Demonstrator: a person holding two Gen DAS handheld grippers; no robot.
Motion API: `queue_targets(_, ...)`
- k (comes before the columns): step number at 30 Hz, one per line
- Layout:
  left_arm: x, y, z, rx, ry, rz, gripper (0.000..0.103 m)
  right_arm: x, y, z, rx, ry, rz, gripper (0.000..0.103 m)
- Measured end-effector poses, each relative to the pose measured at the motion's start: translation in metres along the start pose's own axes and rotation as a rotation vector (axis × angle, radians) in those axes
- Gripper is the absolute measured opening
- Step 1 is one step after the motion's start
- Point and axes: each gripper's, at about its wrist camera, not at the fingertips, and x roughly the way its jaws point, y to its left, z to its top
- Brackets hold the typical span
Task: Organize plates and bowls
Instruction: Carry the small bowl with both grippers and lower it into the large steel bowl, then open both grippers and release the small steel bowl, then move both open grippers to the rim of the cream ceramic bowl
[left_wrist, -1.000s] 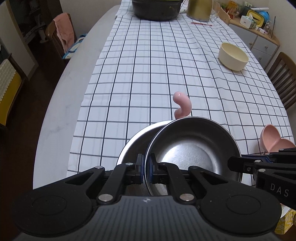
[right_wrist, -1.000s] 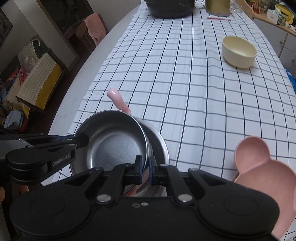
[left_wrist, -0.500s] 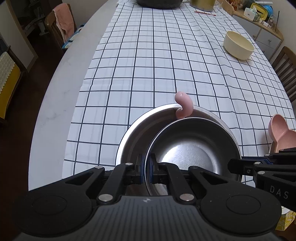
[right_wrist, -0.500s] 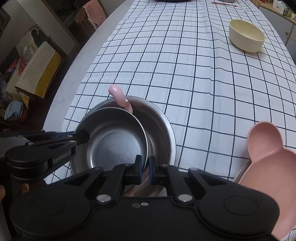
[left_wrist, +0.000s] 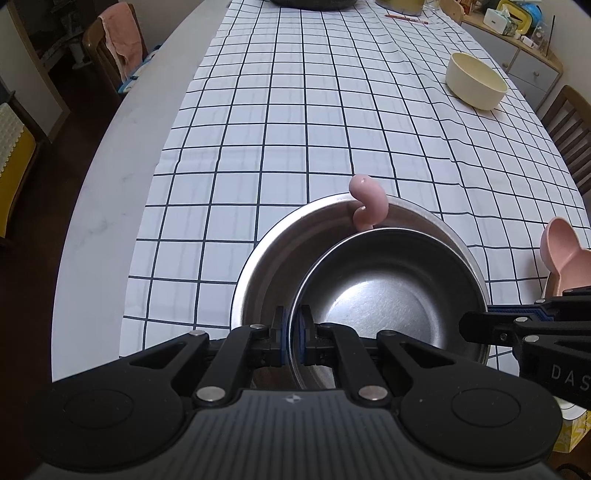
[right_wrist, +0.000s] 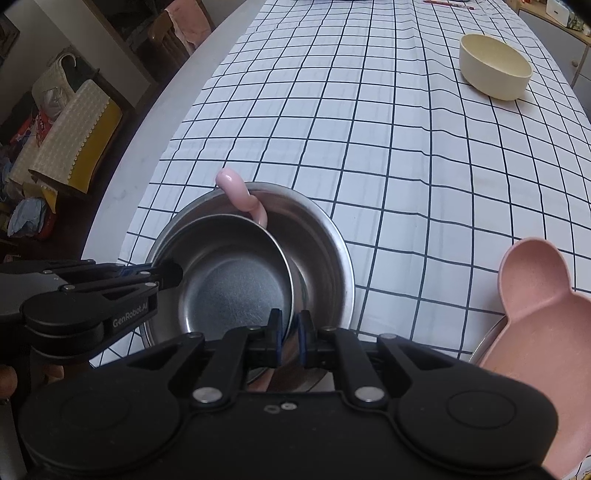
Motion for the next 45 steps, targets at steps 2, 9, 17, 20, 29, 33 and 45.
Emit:
queue_targets(2,0.001,0.003,-0.001,-0.009,0.0,-0.013,0.005,-0.001,0.0,0.0,0.001,-0.007,0.0,0.014)
queue_targets(9,-0.005,0.007,-0.003,-0.012,-0.023,-0.033,0.006,-0.005,-0.001,0.001,0.002,-0.017,-0.008,0.02)
queue_targets(17,-0.02,0.006,-0.003,0.013,-0.074,-0.027,0.009,-0.013,0.003,0.001,-0.013,-0.048,0.004,0.03)
queue_targets(20,-0.029,0.007,-0.001,0.014,-0.105,-0.031,0.01,-0.019,0.005,0.002,-0.018,-0.067,0.012,0.034)
queue_targets(29,-0.054,-0.002,0.018,0.05,-0.198,-0.067,0.034,-0.048,0.0,0.012,-0.025,-0.161,0.002,0.044)
queue_targets(33,-0.064,-0.016,0.036,0.088,-0.25,-0.091,0.048,-0.067,-0.009,0.02,-0.01,-0.222,-0.006,0.052)
queue_targets(45,-0.072,-0.079,0.11,0.237,-0.345,-0.188,0.068,-0.117,-0.051,0.057,0.072,-0.355,-0.087,0.082)
